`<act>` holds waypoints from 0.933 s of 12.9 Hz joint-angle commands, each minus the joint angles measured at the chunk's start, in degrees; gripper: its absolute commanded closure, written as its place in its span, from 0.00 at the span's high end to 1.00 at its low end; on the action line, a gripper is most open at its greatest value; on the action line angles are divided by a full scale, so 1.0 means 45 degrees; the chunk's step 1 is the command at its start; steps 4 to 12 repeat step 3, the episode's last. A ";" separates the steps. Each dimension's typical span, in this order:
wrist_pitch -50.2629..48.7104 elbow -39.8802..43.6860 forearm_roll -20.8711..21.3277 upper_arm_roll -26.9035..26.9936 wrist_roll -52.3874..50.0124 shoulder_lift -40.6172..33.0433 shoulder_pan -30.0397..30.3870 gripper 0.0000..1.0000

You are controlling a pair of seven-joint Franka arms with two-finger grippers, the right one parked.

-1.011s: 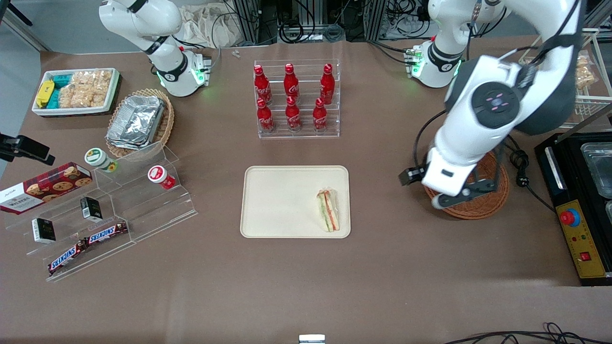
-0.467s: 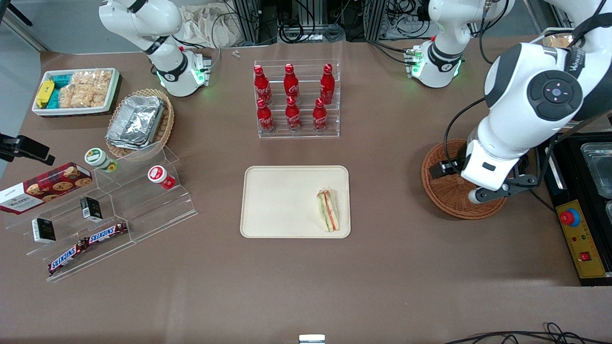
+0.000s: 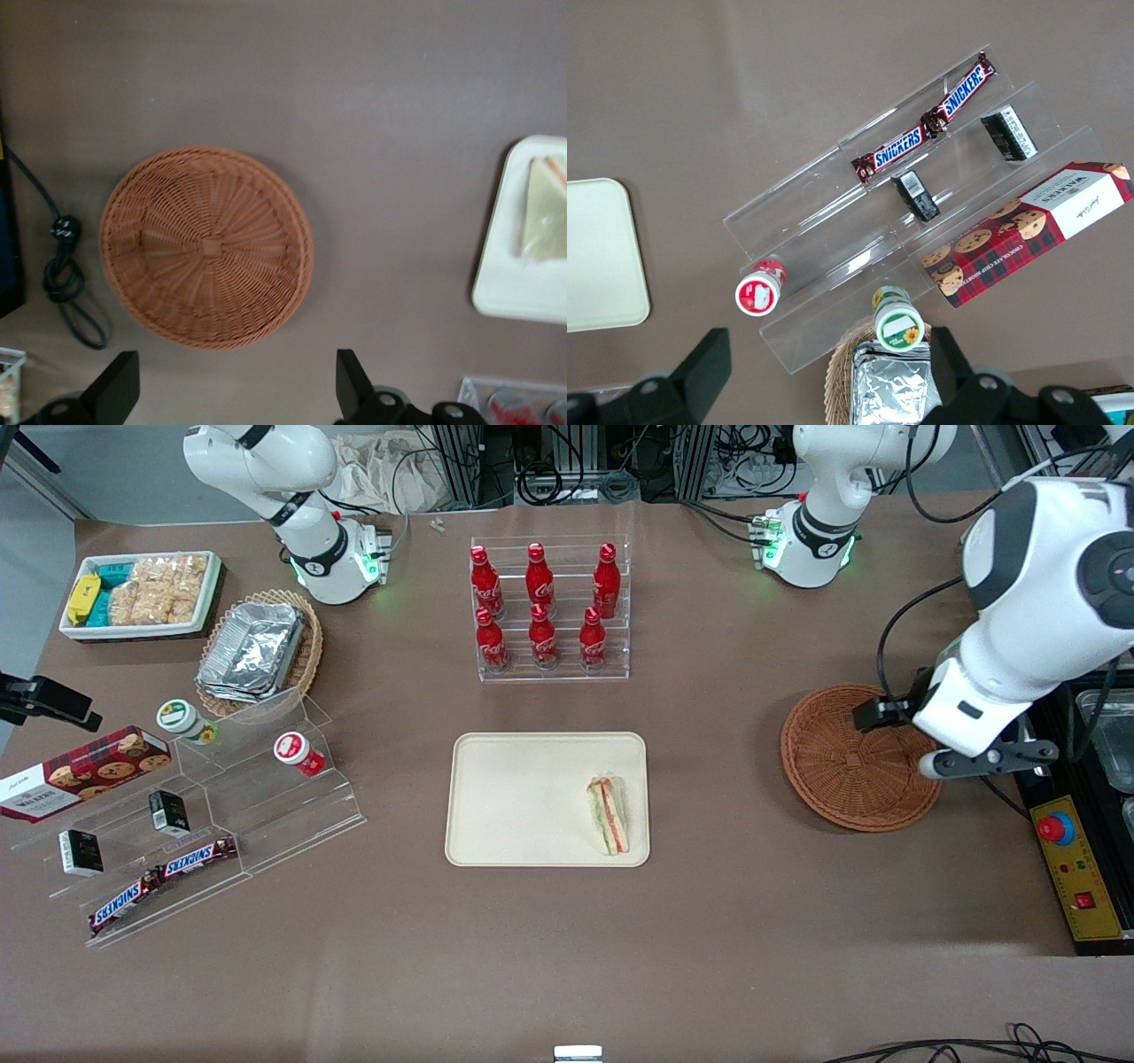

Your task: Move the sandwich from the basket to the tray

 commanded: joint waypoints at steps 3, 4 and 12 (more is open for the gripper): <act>-0.1276 0.0739 -0.0910 -0.0051 0.0585 0.0125 0.0755 1.00; -0.1276 0.0739 -0.0910 -0.0051 0.0585 0.0125 0.0755 1.00; -0.1276 0.0739 -0.0910 -0.0051 0.0585 0.0125 0.0755 1.00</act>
